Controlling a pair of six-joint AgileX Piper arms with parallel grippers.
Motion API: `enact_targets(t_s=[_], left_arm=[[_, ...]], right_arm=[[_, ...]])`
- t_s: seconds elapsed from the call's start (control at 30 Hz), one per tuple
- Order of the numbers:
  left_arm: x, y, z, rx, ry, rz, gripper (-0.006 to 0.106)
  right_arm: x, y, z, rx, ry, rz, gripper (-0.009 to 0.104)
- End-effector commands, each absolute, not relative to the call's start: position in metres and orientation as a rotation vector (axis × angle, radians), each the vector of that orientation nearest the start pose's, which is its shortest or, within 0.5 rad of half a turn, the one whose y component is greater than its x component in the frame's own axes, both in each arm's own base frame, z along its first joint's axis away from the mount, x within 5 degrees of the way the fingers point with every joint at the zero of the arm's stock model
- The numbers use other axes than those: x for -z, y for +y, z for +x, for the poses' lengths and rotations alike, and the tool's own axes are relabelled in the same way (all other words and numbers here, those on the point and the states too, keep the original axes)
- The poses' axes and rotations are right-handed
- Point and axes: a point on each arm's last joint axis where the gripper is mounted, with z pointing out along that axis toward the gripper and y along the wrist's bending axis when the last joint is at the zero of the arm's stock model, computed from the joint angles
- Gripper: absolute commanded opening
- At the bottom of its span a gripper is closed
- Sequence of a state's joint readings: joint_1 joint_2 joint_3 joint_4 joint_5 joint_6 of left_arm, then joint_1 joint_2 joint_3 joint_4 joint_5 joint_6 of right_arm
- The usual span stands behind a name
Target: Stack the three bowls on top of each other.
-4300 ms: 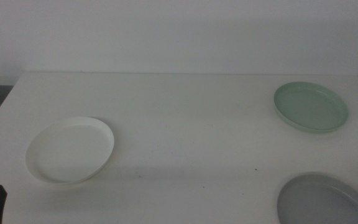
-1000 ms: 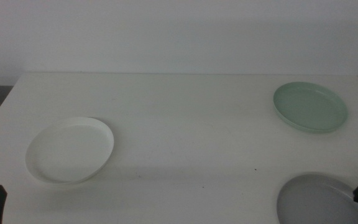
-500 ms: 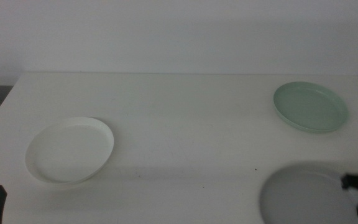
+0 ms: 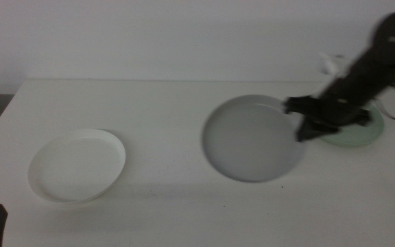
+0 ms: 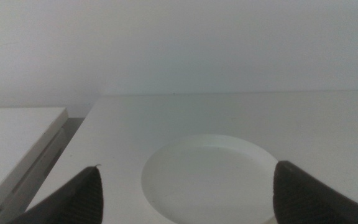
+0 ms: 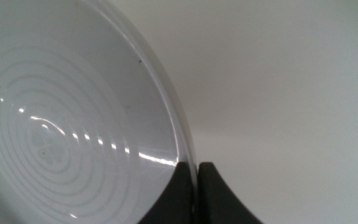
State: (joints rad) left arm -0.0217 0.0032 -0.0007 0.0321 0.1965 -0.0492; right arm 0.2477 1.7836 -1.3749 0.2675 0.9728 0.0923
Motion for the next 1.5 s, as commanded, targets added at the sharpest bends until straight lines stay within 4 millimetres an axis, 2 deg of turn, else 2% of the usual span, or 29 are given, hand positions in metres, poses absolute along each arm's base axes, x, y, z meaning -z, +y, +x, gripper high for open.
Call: enact_targets(t_s=[0.0, 0.17, 0.3, 0.5, 0.67, 0.77, 0.87, 0.93, 0.97, 1.0, 1.07, 1.2, 1.27, 1.33, 1.47], left_arm=[[-0.197, -0.001, 0.056, 0.029, 1.666, -0.007, 0.094], [-0.197, -0.001, 0.056, 0.029, 1.666, -0.007, 0.094], [-0.197, -0.001, 0.056, 0.029, 1.666, -0.007, 0.094], [-0.197, -0.001, 0.056, 0.029, 1.666, -0.007, 0.094], [-0.197, -0.001, 0.056, 0.029, 1.666, -0.007, 0.094], [-0.197, -0.001, 0.056, 0.029, 1.666, -0.007, 0.094], [-0.197, -0.001, 0.056, 0.029, 1.666, -0.007, 0.094], [-0.197, -0.001, 0.056, 0.029, 1.666, -0.007, 0.094], [-0.197, -0.001, 0.056, 0.029, 1.666, -0.007, 0.094], [-0.197, -0.001, 0.056, 0.029, 1.666, -0.007, 0.094], [-0.197, -0.001, 0.056, 0.029, 1.666, -0.007, 0.094], [-0.197, -0.001, 0.056, 0.029, 1.666, -0.007, 0.094], [-0.197, -0.001, 0.056, 0.029, 1.666, -0.007, 0.094], [-0.197, -0.001, 0.056, 0.029, 1.666, -0.007, 0.094], [-0.197, -0.001, 0.056, 0.029, 1.666, -0.007, 0.094]], right_arm=[[-0.241, 0.129, 0.37, -0.443, 2.879, -0.098, -0.002], [-0.213, 0.157, 0.396, -0.459, 2.906, -0.172, -0.002], [-0.188, 0.166, 0.409, -0.477, 2.936, -0.159, -0.002], [-0.161, 0.173, 0.413, -0.556, 2.99, -0.161, -0.002], [-0.155, 0.173, 0.414, -0.55, 3.006, -0.161, 0.005], [-0.156, 0.173, 0.414, -0.545, 3.005, -0.165, 0.023], [-0.162, 0.172, 0.414, -0.549, 2.989, -0.164, 0.055], [-0.174, 0.168, 0.414, -0.555, 2.967, -0.16, 0.08], [-0.185, 0.164, 0.413, -0.56, 2.947, -0.17, 0.089], [-0.199, 0.158, 0.414, -0.562, 2.917, -0.195, 0.093], [-0.229, 0.141, 0.417, -0.556, 2.854, -0.193, 0.093], [-0.297, 0.082, 0.424, -0.495, 2.681, -0.068, 0.093], [-0.32, 0.052, 0.427, -0.393, 2.605, -0.019, 0.093], [-0.325, 0.019, 0.431, -0.242, 2.575, 0.058, 0.093], [-0.299, -0.031, 0.444, -0.043, 2.598, 0.159, 0.093]])
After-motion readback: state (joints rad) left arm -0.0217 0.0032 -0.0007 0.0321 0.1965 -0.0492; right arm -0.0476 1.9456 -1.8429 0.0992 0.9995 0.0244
